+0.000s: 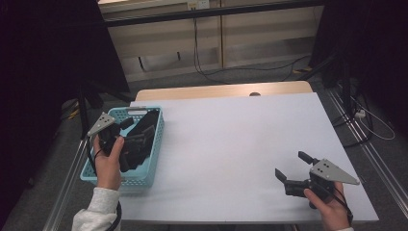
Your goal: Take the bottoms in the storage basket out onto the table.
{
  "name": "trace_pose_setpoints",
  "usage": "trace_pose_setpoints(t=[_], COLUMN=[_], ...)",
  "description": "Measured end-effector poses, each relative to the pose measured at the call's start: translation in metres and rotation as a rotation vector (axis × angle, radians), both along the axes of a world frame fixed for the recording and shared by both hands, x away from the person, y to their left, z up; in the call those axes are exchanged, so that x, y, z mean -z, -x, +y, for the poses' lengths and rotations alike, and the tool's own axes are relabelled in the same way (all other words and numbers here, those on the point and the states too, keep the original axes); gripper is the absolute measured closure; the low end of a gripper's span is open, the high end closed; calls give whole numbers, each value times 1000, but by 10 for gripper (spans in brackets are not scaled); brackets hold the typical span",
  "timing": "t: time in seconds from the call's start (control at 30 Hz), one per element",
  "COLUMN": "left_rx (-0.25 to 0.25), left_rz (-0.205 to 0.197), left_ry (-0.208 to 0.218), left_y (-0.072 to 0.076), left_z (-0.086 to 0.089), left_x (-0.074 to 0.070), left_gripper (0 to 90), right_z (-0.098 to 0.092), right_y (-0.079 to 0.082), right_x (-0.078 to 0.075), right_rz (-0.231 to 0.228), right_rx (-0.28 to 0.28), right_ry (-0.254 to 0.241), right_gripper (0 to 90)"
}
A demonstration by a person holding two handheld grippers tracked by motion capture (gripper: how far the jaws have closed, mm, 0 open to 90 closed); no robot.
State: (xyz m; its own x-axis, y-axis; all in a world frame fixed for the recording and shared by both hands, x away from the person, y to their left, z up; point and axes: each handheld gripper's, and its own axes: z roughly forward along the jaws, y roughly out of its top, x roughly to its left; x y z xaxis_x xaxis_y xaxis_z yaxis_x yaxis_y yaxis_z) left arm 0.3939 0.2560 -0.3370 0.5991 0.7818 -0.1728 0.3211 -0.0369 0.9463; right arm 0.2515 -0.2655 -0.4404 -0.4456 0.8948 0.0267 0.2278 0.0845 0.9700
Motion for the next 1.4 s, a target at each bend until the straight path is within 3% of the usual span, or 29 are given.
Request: trace_pose_setpoints(t=[0.33,0.57,0.63,1.0,1.17,1.4], left_rx=[2,0,-13,-29,-34,-55], left_rz=[2,30,39,59,88,97], left_ry=[-3,-15,2,-39,-61,-79], left_y=[-9,-17,-20,-31,-36,-46], left_z=[4,6,8,13,15,22], left_x=[-2,5,6,6,13,16], left_gripper=[23,24,24,27,29,30], right_z=[4,2,2,4,4,6], right_y=[1,-1,-2,-1,-1,-3], right_x=[-1,0,0,-1,-1,-1], right_rz=[-6,4,3,-4,-5,-5], right_rx=[-12,-1,0,-20,-21,-29], right_ry=[10,4,0,5,8,13], right_gripper=[14,14,13,14,14,14])
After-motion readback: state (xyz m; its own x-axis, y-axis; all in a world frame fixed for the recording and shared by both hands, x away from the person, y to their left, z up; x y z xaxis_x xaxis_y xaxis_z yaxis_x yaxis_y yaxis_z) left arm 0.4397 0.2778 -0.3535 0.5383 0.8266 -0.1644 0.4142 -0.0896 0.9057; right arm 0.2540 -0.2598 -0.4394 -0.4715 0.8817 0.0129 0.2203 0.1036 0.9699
